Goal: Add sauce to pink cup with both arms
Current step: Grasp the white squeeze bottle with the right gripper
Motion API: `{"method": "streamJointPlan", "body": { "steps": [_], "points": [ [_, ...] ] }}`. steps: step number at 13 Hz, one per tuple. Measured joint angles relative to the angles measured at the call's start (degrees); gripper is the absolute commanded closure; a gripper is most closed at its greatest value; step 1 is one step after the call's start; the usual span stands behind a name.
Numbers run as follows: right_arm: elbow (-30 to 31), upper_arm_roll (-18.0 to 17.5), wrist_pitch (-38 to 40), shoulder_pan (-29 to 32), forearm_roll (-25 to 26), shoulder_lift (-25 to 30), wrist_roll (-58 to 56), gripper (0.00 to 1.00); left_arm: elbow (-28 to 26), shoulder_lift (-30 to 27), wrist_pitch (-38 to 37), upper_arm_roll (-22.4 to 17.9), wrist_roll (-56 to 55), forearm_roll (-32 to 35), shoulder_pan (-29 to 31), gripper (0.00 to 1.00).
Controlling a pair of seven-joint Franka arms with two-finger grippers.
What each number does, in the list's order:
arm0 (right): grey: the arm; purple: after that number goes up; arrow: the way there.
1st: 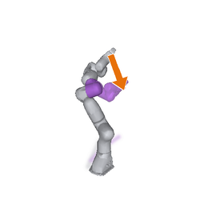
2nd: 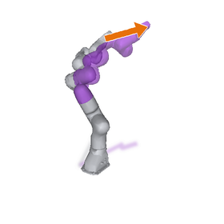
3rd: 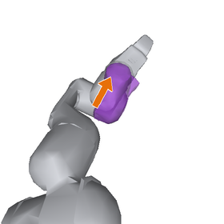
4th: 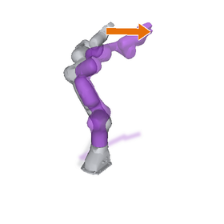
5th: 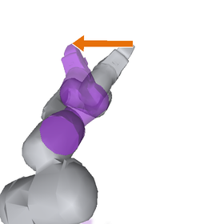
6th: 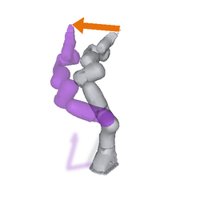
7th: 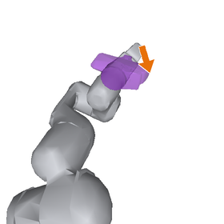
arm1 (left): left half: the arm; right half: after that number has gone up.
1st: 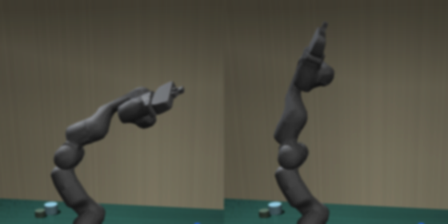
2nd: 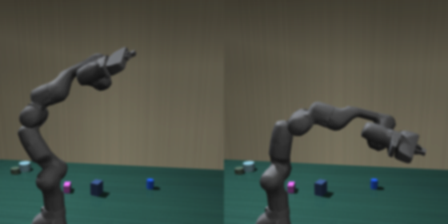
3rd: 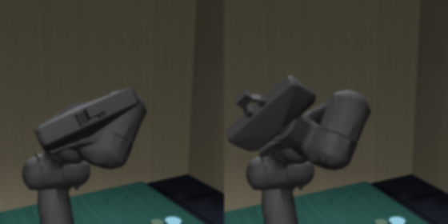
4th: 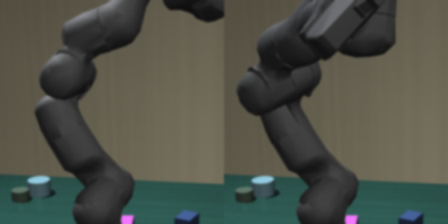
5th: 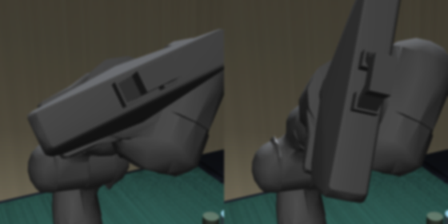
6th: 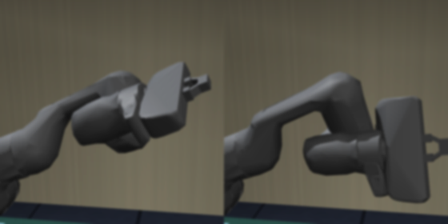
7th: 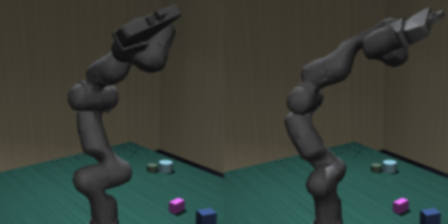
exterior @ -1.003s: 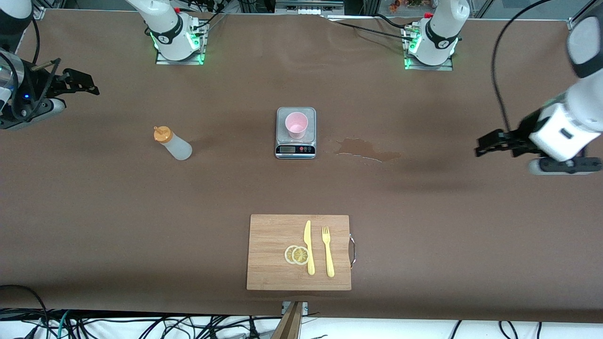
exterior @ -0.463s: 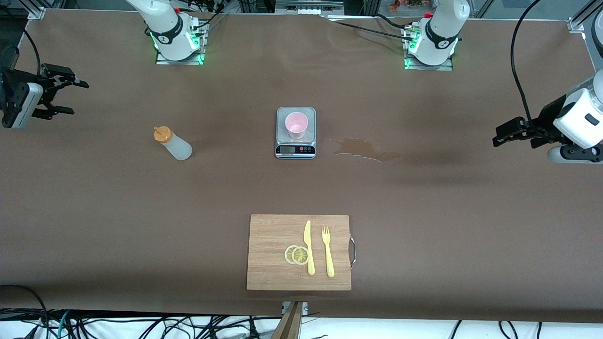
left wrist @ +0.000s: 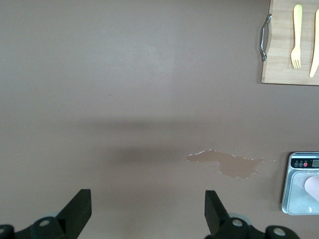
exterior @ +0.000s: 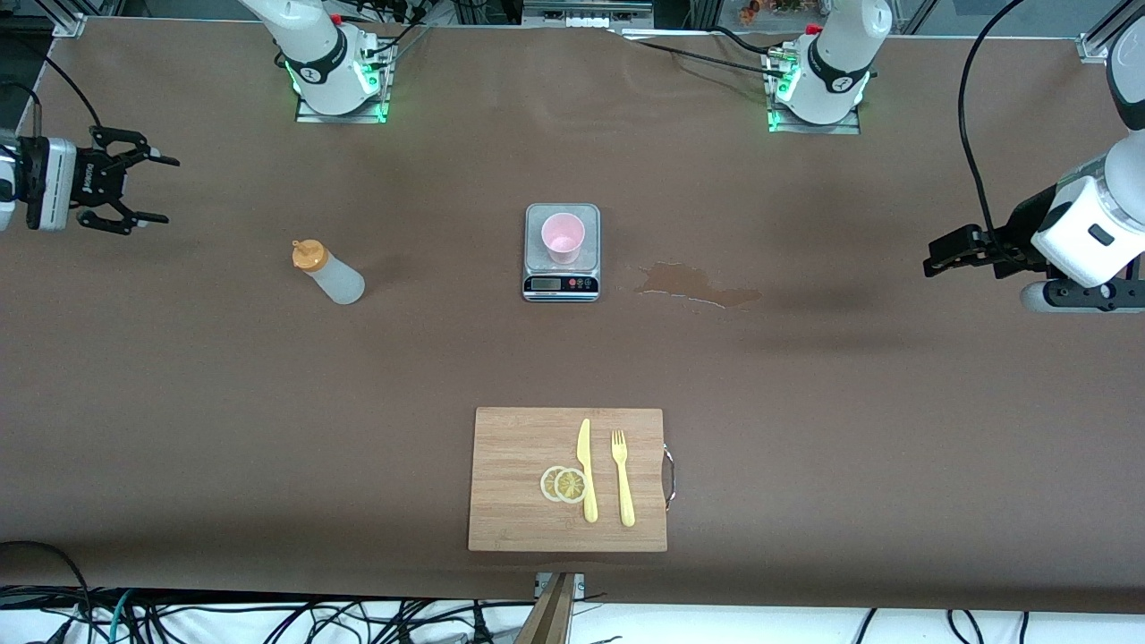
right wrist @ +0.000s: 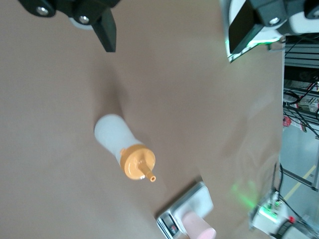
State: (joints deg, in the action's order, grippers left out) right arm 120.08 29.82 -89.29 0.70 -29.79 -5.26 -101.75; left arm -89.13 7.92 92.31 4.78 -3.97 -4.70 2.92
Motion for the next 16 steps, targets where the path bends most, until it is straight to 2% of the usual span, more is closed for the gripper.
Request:
{"method": "streamJointPlan", "body": {
  "steps": [4,9,12,16],
  "points": [
    [0.3,0.5,0.5,0.7,-13.7,-11.8,-22.8,0.01,-0.1,0.2,0.0,0.2,0.0,0.0,0.0,0.0],
    [0.0,0.1,5.7,0.6,-26.5,-22.6,-45.5,0.01,-0.1,0.3,0.0,0.2,0.0,0.0,0.0,0.0],
    [-0.8,-1.9,8.2,0.6,-32.2,-27.1,-54.5,0.01,-0.1,0.6,0.0,0.1,0.0,0.0,0.2,0.0],
    [-6.2,-6.7,12.5,0.5,-37.8,-34.7,-56.0,0.01,-0.2,1.0,0.0,0.0,0.0,0.0,0.6,0.0]
  ]
}}
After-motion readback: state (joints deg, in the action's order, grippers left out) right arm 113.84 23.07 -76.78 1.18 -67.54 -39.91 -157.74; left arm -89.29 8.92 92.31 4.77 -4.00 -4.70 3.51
